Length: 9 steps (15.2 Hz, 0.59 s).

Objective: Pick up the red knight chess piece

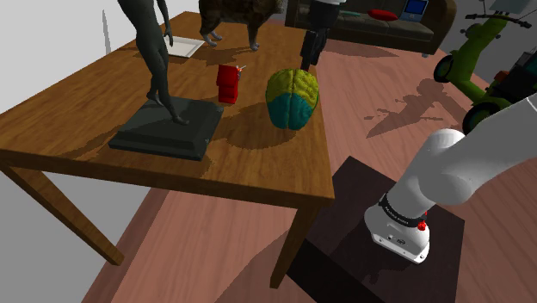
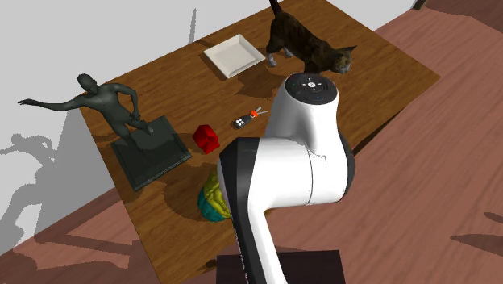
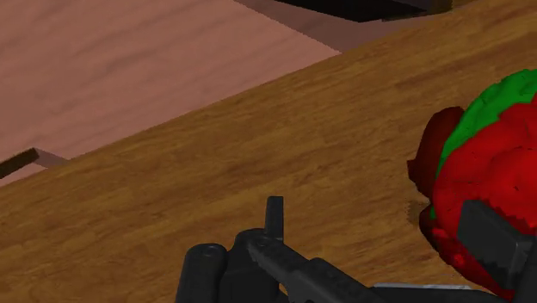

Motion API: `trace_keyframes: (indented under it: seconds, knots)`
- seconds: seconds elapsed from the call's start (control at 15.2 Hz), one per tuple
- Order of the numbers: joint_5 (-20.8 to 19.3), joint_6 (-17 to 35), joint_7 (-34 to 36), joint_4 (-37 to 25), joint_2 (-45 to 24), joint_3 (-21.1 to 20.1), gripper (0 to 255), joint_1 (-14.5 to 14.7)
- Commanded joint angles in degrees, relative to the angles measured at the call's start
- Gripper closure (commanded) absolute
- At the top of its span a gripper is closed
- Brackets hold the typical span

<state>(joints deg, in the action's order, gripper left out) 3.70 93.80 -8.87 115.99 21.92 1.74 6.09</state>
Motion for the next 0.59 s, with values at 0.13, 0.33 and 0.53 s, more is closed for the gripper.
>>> trace_keyframes:
  seconds: [0.13,0.33,0.53]
  knots:
    - [2.8,-1.0,-2.5,-8.1,-8.3,-0.6,0,2.1]
    - [4.9,-2.3,-4.2,-14.6,-14.4,-1.3,0,3.5]
    - [6.7,-4.2,-5.7,-21.8,-20.5,-2.2,0,4.7]
